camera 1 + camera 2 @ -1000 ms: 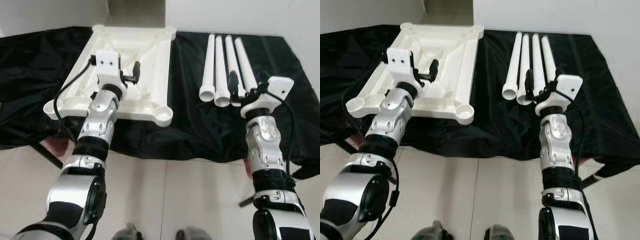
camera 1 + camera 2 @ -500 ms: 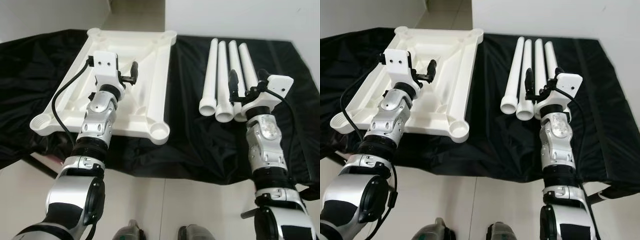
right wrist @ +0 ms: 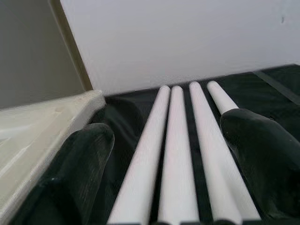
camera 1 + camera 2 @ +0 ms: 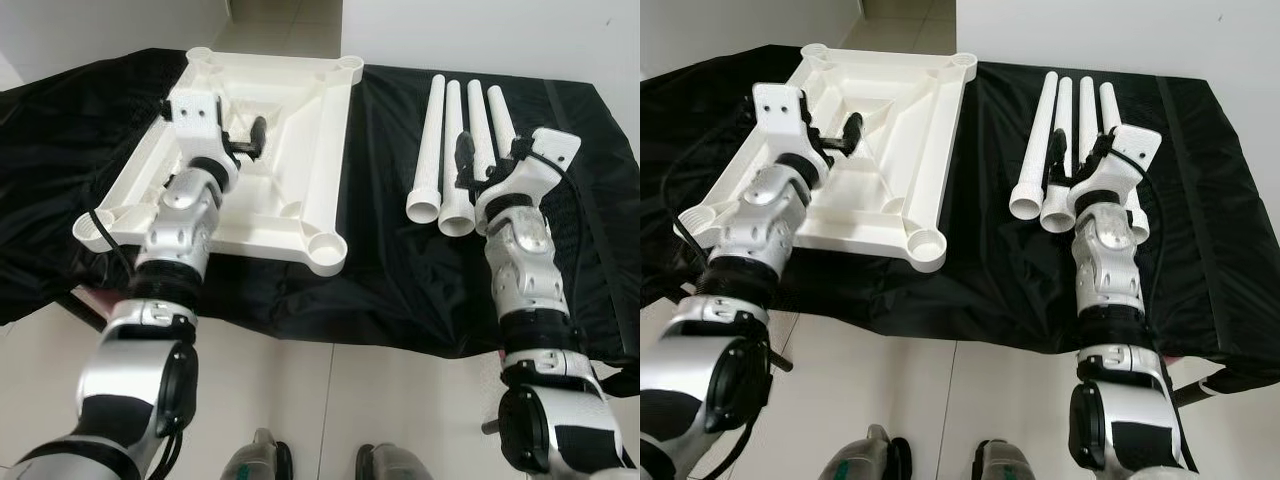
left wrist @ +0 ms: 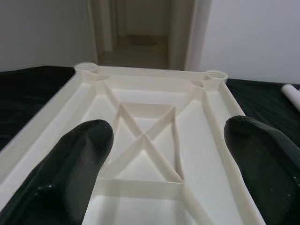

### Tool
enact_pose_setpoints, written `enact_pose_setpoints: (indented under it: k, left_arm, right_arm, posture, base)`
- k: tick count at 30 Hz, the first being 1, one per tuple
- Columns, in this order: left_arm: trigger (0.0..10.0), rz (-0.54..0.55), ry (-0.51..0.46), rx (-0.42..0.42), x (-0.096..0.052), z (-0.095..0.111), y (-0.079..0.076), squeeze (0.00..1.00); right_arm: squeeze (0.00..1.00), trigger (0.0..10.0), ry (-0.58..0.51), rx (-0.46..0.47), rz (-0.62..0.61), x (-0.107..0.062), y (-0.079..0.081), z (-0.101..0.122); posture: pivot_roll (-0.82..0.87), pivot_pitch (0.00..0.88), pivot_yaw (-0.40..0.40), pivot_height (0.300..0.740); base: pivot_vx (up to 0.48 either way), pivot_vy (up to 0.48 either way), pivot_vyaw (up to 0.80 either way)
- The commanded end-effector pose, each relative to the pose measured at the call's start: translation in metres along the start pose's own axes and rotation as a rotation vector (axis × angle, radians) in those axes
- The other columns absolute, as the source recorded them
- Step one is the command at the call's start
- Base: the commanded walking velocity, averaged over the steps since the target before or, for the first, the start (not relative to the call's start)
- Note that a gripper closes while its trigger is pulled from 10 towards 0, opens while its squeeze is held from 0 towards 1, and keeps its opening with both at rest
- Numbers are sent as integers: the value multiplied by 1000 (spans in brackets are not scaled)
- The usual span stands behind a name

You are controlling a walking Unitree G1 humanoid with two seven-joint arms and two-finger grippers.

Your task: Building children table

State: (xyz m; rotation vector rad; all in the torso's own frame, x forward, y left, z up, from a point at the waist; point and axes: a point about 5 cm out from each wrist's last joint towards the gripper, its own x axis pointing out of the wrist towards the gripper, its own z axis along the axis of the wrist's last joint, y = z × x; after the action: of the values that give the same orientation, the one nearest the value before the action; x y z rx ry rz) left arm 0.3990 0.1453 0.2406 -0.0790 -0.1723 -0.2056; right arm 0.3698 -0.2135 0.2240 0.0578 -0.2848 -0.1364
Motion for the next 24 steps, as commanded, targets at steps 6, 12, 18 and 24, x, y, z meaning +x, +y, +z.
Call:
enact_pose_setpoints:
  k: [6, 12, 18, 24]
  left_arm:
    - [10000, -195, 42, 37, 2, 8, -14, 0]
    - [10000, -252, 78, 44, -2, 2, -24, 0]
    - [10000, -307, 100, 48, -5, 0, -33, 0]
    - [10000, -344, 111, 53, -6, 3, -39, 0]
  right_arm:
    - [0, 10000, 180, -60, -188, 15, -19, -5]
    - [0, 10000, 270, -56, -297, 17, -37, -11]
    - [0, 10000, 333, -105, -321, 14, -42, -17]
    - [0, 10000, 385, -116, -374, 13, -52, -18]
  posture:
    - [-16, 121, 85, 740]
    - [-16, 127, 84, 740]
    - [-21, 127, 83, 740]
    - [-29, 128, 86, 740]
  base:
    - [0, 0, 0]
    - [0, 0, 0]
    - [0, 0, 0]
    - [0, 0, 0]
